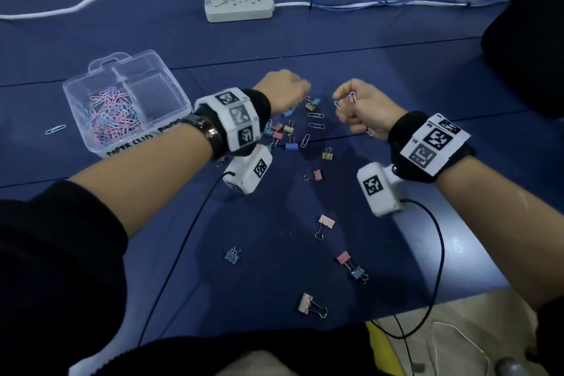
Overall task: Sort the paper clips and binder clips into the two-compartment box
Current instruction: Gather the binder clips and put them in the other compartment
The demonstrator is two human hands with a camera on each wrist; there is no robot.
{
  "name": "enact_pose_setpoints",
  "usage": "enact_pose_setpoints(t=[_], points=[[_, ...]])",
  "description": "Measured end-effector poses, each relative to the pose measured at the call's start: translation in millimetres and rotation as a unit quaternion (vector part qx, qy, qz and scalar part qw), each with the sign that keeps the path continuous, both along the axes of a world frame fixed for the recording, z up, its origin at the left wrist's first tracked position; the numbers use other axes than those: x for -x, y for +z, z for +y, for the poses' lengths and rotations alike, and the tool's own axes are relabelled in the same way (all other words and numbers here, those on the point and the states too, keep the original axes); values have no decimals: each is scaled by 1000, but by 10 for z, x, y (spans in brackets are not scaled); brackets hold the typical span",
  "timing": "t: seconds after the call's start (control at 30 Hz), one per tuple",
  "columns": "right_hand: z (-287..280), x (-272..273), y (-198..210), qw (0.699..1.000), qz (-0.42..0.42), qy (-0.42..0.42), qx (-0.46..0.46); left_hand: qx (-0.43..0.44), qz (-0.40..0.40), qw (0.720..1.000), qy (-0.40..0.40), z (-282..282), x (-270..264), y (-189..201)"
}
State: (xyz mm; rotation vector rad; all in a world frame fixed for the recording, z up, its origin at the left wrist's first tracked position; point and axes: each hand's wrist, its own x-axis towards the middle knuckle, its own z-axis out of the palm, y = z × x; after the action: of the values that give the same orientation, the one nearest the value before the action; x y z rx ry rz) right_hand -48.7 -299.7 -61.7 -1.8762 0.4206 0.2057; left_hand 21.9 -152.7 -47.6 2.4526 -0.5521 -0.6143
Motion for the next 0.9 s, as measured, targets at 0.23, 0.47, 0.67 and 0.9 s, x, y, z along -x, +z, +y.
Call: enact_pose_setpoints(t=[0.23,0.47,0.67,0.9], points=[[7,-92,60,993,66,-18,-93,229,240,938,99,165,-31,11],[125,-127,71,987,78,12,137,101,226,968,47,85,125,3],[104,-144,-14,945,9,51,323,-102,-26,991,-79,51,230,-130],[174,-152,-37,901,34,120,415,-114,-71,982,-132,10,298,-128]])
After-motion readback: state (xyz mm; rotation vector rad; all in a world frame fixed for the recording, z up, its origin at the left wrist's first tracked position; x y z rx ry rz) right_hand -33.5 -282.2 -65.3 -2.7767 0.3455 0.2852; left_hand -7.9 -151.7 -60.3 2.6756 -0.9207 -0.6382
